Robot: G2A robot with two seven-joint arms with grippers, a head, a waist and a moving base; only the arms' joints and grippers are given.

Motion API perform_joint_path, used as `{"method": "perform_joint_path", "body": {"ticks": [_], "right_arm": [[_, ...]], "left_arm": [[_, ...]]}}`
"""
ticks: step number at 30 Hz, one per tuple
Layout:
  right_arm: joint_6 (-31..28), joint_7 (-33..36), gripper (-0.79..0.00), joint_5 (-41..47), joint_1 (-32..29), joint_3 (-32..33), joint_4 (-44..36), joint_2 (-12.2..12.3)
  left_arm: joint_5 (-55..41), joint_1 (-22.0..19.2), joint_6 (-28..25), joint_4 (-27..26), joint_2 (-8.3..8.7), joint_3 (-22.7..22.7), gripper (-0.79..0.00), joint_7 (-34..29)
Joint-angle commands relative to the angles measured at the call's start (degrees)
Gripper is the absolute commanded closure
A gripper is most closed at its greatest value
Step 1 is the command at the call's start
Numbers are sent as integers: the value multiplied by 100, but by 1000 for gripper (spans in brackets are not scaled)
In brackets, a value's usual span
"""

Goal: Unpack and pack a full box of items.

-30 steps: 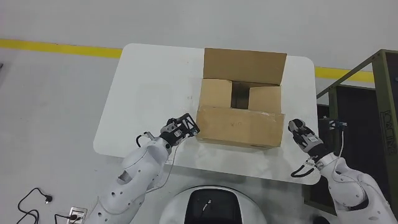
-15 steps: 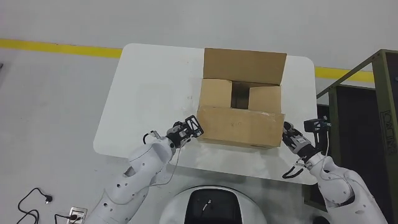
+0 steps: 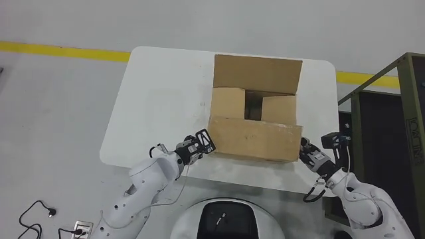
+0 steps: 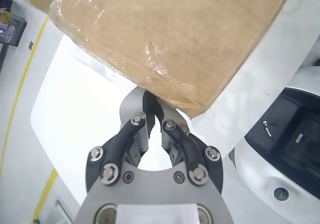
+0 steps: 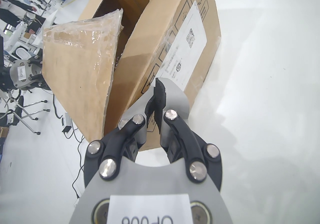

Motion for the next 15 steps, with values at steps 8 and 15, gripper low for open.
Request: {"method": "perform_joint_path", "body": {"ticks": [8,15], "right_arm": [[-195,227,0,-89,-549,243,-567,50],[-269,325,-268,-182,-1082,431,-1019,78]], "left_arm": [[-181,498,-476,-698,100,-332,0,-247],[-411,815,-674,-915,155,-569,-785,-654]]}}
